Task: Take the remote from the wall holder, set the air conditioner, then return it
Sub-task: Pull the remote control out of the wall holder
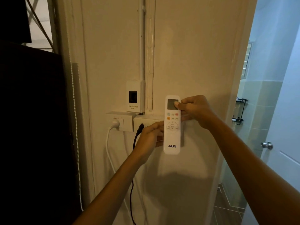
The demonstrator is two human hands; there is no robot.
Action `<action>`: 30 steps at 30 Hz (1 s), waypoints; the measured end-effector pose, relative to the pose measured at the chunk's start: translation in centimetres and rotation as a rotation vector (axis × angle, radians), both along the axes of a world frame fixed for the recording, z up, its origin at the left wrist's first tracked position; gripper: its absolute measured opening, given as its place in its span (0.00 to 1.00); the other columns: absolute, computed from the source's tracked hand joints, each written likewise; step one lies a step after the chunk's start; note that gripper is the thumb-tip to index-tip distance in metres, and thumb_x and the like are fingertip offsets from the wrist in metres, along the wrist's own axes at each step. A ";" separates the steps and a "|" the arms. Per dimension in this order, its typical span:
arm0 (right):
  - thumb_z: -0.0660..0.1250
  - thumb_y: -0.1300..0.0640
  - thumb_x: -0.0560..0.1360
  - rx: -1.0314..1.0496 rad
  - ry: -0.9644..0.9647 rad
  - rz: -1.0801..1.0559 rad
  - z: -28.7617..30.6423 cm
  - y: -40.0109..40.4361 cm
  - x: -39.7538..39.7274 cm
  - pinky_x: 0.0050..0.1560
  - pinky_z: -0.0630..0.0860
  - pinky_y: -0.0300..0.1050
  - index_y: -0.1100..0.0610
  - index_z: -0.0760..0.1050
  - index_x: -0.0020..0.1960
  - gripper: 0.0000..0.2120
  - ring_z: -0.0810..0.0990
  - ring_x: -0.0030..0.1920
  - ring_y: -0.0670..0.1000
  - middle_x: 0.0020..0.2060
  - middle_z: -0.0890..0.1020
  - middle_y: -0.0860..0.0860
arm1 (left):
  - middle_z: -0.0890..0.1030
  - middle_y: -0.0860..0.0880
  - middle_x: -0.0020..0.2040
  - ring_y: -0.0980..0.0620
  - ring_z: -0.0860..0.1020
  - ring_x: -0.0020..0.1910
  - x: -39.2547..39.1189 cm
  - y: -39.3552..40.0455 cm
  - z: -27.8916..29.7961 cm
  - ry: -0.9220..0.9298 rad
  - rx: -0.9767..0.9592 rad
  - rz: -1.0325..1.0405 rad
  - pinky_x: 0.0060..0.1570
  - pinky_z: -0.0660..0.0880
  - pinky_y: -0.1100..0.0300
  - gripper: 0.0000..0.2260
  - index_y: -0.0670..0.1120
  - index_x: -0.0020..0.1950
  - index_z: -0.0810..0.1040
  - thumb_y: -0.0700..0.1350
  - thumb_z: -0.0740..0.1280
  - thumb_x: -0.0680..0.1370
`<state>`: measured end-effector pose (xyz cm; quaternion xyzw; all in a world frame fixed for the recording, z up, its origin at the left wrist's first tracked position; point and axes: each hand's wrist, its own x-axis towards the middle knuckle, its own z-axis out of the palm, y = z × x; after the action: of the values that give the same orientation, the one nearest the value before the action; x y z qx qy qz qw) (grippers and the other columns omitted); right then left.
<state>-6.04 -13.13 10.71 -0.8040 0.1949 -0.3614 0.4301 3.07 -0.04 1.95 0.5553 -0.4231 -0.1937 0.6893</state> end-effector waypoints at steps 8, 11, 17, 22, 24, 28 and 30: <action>0.70 0.56 0.71 0.040 -0.003 0.048 -0.7 5.2 -0.6 0.38 0.83 0.49 0.67 0.78 0.46 0.13 0.85 0.39 0.55 0.38 0.84 0.57 | 0.84 0.50 0.49 0.51 0.83 0.48 0.0 5.7 -0.4 0.032 0.027 -0.109 0.45 0.82 0.58 0.10 0.51 0.57 0.77 0.43 0.59 0.80; 0.70 0.56 0.72 0.055 -0.001 0.066 -0.9 7.4 -0.7 0.38 0.83 0.48 0.66 0.78 0.47 0.12 0.85 0.38 0.53 0.37 0.84 0.56 | 0.86 0.52 0.46 0.51 0.84 0.47 -0.2 8.0 -0.6 0.028 0.015 -0.153 0.43 0.82 0.60 0.09 0.53 0.54 0.78 0.43 0.60 0.79; 0.69 0.58 0.72 0.101 -0.007 0.130 -0.8 11.4 -1.4 0.32 0.83 0.42 0.63 0.76 0.43 0.07 0.83 0.35 0.50 0.35 0.82 0.54 | 0.86 0.56 0.44 0.56 0.84 0.46 -1.2 12.2 -0.8 0.027 0.008 -0.221 0.40 0.81 0.63 0.14 0.53 0.52 0.77 0.34 0.60 0.78; 0.70 0.58 0.71 0.154 -0.026 0.186 -0.7 13.9 -2.7 0.32 0.82 0.42 0.64 0.77 0.46 0.09 0.85 0.38 0.51 0.39 0.84 0.57 | 0.86 0.54 0.47 0.53 0.83 0.50 -2.6 15.2 -0.5 0.003 0.003 -0.196 0.46 0.82 0.58 0.14 0.53 0.55 0.77 0.35 0.62 0.77; 0.70 0.57 0.71 0.159 -0.055 0.218 -0.6 15.1 -3.5 0.30 0.82 0.40 0.65 0.78 0.49 0.12 0.85 0.38 0.51 0.40 0.84 0.57 | 0.86 0.53 0.48 0.51 0.83 0.50 -3.4 16.4 -0.3 -0.006 0.002 -0.164 0.47 0.82 0.57 0.14 0.52 0.56 0.77 0.35 0.62 0.77; 0.70 0.54 0.71 0.194 -0.093 0.292 -0.9 17.5 -5.5 0.34 0.82 0.41 0.65 0.78 0.52 0.15 0.85 0.41 0.52 0.44 0.85 0.58 | 0.85 0.52 0.49 0.50 0.82 0.52 -5.5 19.0 0.0 -0.017 -0.003 -0.120 0.48 0.82 0.56 0.14 0.50 0.57 0.77 0.35 0.62 0.77; 0.69 0.53 0.72 0.224 -0.090 0.309 -1.6 18.9 -6.8 0.34 0.82 0.40 0.63 0.78 0.53 0.15 0.85 0.42 0.51 0.46 0.85 0.57 | 0.86 0.53 0.48 0.52 0.83 0.51 -7.0 20.2 -0.2 -0.025 -0.008 -0.091 0.45 0.82 0.58 0.13 0.52 0.55 0.77 0.36 0.62 0.77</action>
<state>-12.89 5.80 9.12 -0.7545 0.0885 -0.3026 0.5756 -3.90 20.18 1.72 0.5350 -0.4575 -0.2161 0.6766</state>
